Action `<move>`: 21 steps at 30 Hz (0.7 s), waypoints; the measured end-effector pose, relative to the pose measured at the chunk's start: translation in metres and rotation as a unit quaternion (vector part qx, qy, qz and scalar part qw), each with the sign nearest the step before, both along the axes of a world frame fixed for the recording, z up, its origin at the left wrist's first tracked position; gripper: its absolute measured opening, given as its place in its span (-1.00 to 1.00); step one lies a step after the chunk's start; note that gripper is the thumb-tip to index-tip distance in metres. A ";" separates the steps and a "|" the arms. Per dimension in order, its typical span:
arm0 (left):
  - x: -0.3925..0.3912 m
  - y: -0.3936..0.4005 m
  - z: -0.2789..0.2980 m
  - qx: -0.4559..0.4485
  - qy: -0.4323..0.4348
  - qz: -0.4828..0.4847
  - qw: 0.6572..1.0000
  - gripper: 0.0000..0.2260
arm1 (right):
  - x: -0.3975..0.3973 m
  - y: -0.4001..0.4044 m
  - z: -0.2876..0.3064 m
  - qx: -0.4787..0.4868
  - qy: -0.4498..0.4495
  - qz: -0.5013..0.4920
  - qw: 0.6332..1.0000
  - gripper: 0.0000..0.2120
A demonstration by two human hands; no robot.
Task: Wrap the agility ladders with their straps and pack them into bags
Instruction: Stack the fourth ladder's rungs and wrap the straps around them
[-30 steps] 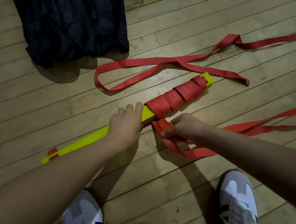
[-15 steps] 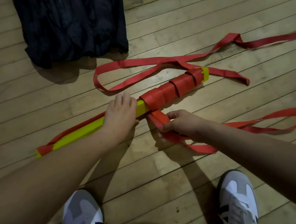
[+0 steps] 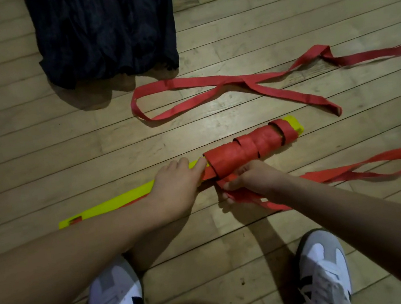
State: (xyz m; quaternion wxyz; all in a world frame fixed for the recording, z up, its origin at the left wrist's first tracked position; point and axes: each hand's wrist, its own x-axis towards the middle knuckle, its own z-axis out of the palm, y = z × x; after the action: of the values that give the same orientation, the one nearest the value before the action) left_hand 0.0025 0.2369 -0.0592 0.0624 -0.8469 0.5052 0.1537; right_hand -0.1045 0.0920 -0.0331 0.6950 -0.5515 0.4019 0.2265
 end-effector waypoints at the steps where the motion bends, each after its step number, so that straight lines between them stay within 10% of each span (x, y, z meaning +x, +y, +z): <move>1: 0.002 -0.002 0.001 0.002 -0.001 0.011 1.000 -0.60 | 0.001 -0.002 0.000 -0.006 0.002 0.007 1.000 -0.91; 21: 0.051 -0.025 0.000 0.005 -0.090 0.062 0.994 -0.37 | 0.027 0.005 0.013 -0.038 0.009 0.055 0.998 -0.81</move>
State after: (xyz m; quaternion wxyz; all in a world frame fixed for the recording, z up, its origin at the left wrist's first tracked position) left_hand 0.0537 0.2123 -0.0592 0.1021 -0.8865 0.4437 0.0824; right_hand -0.0779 0.0972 -0.0198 0.6562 -0.5969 0.3856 0.2539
